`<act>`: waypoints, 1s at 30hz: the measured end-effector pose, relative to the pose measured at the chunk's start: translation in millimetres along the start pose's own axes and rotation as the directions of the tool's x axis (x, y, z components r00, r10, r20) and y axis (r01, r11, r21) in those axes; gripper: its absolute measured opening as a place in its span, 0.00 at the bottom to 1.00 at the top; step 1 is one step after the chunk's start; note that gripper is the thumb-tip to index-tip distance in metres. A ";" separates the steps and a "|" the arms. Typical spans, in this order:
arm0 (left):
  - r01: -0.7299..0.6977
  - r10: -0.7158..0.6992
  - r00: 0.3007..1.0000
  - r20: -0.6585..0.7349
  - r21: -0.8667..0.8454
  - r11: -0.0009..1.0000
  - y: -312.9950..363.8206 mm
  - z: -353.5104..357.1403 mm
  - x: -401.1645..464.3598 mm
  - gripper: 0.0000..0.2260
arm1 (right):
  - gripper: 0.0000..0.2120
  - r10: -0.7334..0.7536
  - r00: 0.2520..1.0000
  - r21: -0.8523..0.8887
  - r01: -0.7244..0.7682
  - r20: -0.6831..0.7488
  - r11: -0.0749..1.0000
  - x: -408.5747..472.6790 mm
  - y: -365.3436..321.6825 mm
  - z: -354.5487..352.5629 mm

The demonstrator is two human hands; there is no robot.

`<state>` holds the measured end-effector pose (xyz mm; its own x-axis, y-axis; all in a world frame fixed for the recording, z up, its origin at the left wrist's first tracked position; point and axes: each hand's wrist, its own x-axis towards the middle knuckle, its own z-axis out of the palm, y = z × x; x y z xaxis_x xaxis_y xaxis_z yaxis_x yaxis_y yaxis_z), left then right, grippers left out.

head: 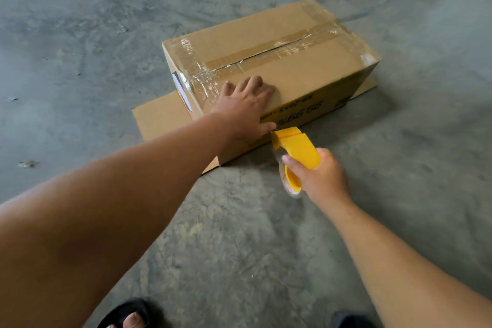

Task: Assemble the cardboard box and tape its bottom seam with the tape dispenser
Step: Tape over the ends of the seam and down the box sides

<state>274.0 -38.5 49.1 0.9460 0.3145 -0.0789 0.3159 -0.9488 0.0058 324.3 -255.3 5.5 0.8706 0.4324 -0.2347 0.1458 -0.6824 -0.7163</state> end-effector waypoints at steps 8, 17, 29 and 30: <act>-0.080 0.083 0.993 0.087 -0.039 0.996 25.9 -0.9 45.2 0.34 | 0.22 0.016 0.994 0.070 -0.009 -0.109 0.998 69.0 24.5 -105.9; -0.137 0.142 0.986 0.089 -0.067 0.988 65.7 -6.3 103.2 0.29 | 0.11 0.063 0.980 0.304 -0.002 -0.190 0.953 127.5 82.7 -130.0; -0.160 0.162 0.986 0.032 -0.061 0.985 105.8 -14.0 203.7 0.37 | 0.24 -0.210 0.953 -0.474 0.084 -0.219 0.876 198.5 133.0 -135.6; -0.162 0.164 0.986 0.034 -0.040 0.986 107.1 -11.1 206.5 0.36 | 0.24 -0.205 0.960 -0.502 0.085 -0.190 0.861 201.7 136.7 -135.7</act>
<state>504.1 -74.8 44.5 0.9819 0.1538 -0.1108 0.1609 -0.9852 0.0585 583.6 -341.3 -50.5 0.8953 0.4431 0.0467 0.4350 -0.8466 -0.3068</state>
